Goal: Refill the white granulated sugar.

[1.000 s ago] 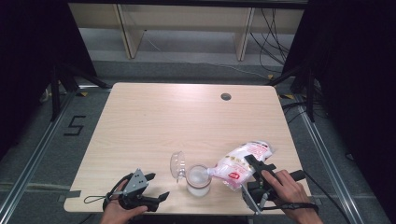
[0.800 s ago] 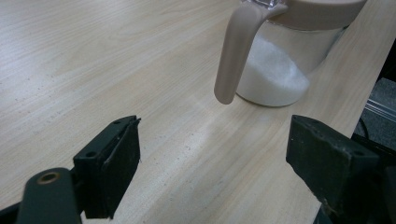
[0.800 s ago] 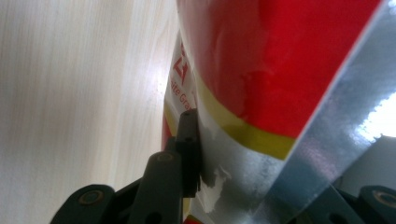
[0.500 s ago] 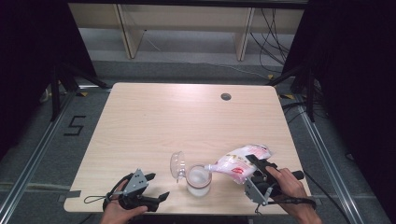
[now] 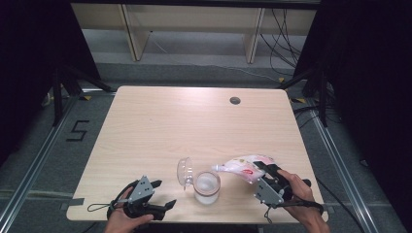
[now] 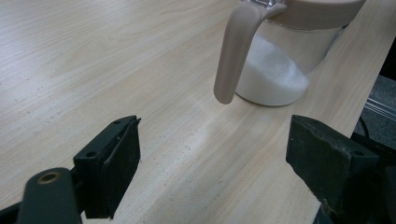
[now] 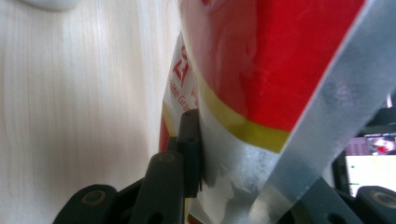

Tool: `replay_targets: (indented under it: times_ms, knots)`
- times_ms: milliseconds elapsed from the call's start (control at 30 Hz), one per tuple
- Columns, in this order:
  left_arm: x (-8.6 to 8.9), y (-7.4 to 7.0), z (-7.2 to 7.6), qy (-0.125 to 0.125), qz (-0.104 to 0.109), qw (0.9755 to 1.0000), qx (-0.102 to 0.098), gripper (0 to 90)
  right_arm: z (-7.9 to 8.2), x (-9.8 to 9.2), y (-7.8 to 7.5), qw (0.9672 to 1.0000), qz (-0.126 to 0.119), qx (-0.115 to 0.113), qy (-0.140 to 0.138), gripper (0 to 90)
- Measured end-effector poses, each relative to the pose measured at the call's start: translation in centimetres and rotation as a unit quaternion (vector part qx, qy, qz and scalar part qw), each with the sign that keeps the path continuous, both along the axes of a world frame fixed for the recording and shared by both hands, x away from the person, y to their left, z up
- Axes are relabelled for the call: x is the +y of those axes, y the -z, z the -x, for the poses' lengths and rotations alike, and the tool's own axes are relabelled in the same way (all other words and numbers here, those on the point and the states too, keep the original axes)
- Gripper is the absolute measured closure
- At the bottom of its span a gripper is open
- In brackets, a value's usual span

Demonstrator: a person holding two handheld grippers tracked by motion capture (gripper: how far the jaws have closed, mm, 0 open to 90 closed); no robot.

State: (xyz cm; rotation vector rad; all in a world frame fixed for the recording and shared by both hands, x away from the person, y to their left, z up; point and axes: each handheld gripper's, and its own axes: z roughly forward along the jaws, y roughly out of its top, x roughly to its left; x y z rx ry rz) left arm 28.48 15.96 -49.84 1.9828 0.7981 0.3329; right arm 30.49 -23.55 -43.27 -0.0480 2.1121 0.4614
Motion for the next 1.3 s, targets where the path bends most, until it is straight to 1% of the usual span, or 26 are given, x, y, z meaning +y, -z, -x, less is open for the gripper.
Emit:
replay_targets:
  times_ms: [33,67,100,200,233,267,300,333,433,533,633,667,767,800,833,867,900,933,967,1033,1100,1167,1200,1233,1267,1300]
  knots:
    - [0.0,0.0,0.0,0.000,0.000,1.0000,0.000,17.4,0.0,-0.1,0.0,1.0000,-0.003,-0.001,0.001,74.0]
    - [0.0,0.0,0.0,-0.002,-0.003,1.0000,0.000,17.4,-0.3,-0.1,-0.1,0.9999,-0.004,0.003,-0.010,74.1]
    - [0.0,0.0,0.0,-0.002,-0.003,1.0000,0.001,17.4,-0.2,-0.1,0.1,0.9997,-0.022,0.010,0.007,74.1]
    - [0.0,0.0,0.0,-0.001,-0.001,1.0000,0.000,17.4,-0.5,-0.2,0.4,0.9987,-0.043,0.027,0.000,74.4]
    - [0.0,0.0,0.0,-0.001,-0.001,1.0000,0.000,17.4,-0.7,-0.2,0.4,0.9985,-0.049,0.025,-0.003,74.5]
    - [0.0,0.0,0.0,-0.001,-0.001,1.0000,0.000,17.4,-0.7,-0.3,0.5,0.9974,-0.063,0.036,-0.001,74.5]
    - [0.0,0.0,0.0,-0.001,-0.001,1.0000,0.000,17.4,-0.9,-0.3,0.6,0.9966,-0.074,0.035,-0.002,74.5]
    - [0.0,0.0,0.0,-0.001,-0.001,1.0000,0.000,17.4,-1.0,-0.3,0.6,0.9952,-0.084,0.049,-0.010,74.6]
    - [0.0,0.0,0.0,-0.002,-0.002,1.0000,0.000,17.4,-1.3,-0.5,1.0,0.9909,-0.118,0.065,0.000,74.7]
    - [0.0,0.0,0.0,-0.003,0.005,1.0000,0.001,17.4,-1.9,-0.8,1.4,0.9887,-0.130,0.074,-0.001,75.1]
    - [0.0,0.0,0.0,-0.001,0.000,1.0000,0.000,17.4,-2.1,-1.3,1.3,0.9844,-0.153,0.085,0.009,75.5]
    - [-0.1,0.0,0.1,-0.002,0.003,1.0000,0.001,17.4,-2.2,-1.5,1.4,0.9809,-0.170,0.094,0.012,75.5]
    - [0.0,0.0,0.0,0.001,0.000,1.0000,-0.001,17.4,-2.3,-1.9,1.4,0.9773,-0.186,0.100,0.017,75.6]
    - [0.0,-0.1,0.1,-0.001,-0.002,1.0000,-0.001,17.4,-2.4,-2.0,1.5,0.9742,-0.198,0.106,0.021,75.7]
    - [0.0,0.0,0.1,-0.002,0.000,1.0000,0.001,17.4,-2.5,-2.1,1.6,0.9725,-0.205,0.108,0.025,75.7]
    - [-0.1,0.0,0.1,-0.004,0.004,1.0000,0.001,17.4,-2.5,-2.4,1.7,0.9684,-0.219,0.116,0.031,75.8]
    - [-0.1,0.0,0.1,-0.004,0.005,1.0000,0.000,17.4,-2.6,-2.5,1.7,0.9687,-0.219,0.113,0.027,75.8]
    - [-0.1,0.0,0.1,-0.002,0.006,1.0000,0.001,17.4,-2.6,-2.6,1.7,0.9669,-0.225,0.117,0.030,75.9]
    - [0.0,0.0,0.1,-0.002,-0.001,1.0000,0.001,17.4,-2.6,-2.8,1.8,0.9645,-0.232,0.121,0.032,75.9]
    - [0.0,0.0,0.0,-0.001,-0.002,1.0000,0.001,17.4,-2.6,-3.1,1.9,0.9595,-0.249,0.126,0.041,75.9]
    - [-0.1,0.0,0.1,-0.002,0.006,1.0000,0.001,17.4,-2.6,-3.3,2.0,0.9523,-0.269,0.135,0.052,76.0]
    - [-0.1,0.0,0.0,-0.002,0.006,1.0000,0.001,17.4,-2.8,-3.7,2.0,0.9505,-0.275,0.136,0.050,76.0]
    - [0.0,0.0,0.0,-0.001,0.001,1.0000,-0.001,17.4,-2.8,-3.9,2.1,0.9477,-0.282,0.139,0.055,76.1]
    - [0.0,0.0,0.0,-0.001,0.001,1.0000,0.001,17.4,-2.8,-4.1,2.1,0.9469,-0.287,0.135,0.054,76.1]
    - [0.0,0.0,0.1,-0.003,-0.001,1.0000,0.001,17.4,-2.8,-4.3,2.2,0.9441,-0.294,0.137,0.058,76.1]
    - [-0.1,0.0,0.1,-0.004,0.004,1.0000,0.001,17.4,-2.8,-4.4,2.2,0.9427,-0.298,0.138,0.058,76.1]
